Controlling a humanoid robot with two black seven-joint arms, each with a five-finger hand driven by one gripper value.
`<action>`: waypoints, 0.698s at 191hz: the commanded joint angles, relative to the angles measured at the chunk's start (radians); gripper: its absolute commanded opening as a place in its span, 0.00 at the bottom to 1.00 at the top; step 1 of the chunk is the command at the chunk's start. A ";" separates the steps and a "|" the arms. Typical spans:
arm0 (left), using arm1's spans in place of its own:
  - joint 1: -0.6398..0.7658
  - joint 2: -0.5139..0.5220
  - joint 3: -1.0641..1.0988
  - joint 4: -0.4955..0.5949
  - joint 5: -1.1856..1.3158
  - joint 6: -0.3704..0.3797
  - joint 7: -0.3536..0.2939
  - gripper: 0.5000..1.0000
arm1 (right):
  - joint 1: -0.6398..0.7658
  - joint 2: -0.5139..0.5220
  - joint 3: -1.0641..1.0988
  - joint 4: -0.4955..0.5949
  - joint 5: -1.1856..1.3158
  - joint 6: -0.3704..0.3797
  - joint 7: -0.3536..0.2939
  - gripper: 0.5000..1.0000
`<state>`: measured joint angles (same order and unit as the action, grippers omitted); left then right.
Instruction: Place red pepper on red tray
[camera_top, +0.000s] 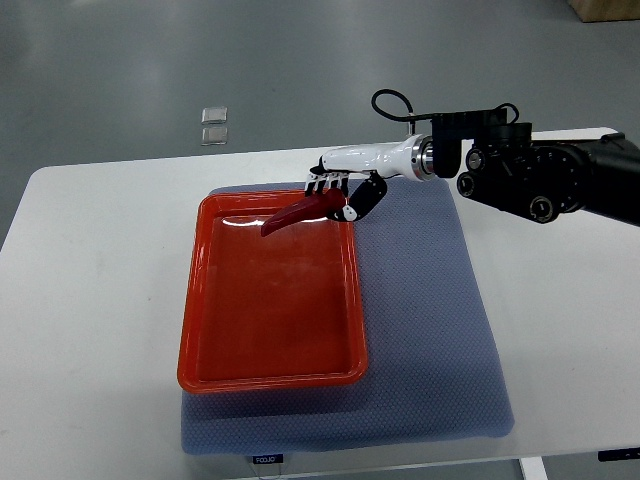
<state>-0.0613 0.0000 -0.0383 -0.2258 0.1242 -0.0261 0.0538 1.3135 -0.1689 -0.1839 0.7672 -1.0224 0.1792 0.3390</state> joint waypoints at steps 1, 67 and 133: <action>0.000 0.000 0.000 -0.001 0.000 0.000 0.000 1.00 | -0.020 0.065 -0.002 -0.032 -0.002 -0.006 0.000 0.00; 0.002 0.000 0.000 -0.006 0.000 0.000 0.000 1.00 | -0.086 0.169 -0.002 -0.104 -0.008 -0.018 0.000 0.00; 0.002 0.000 0.000 -0.001 0.000 0.000 0.000 1.00 | -0.131 0.169 -0.002 -0.146 -0.015 -0.026 0.000 0.12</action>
<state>-0.0599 0.0000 -0.0383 -0.2293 0.1243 -0.0261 0.0535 1.1885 0.0000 -0.1857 0.6234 -1.0374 0.1538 0.3386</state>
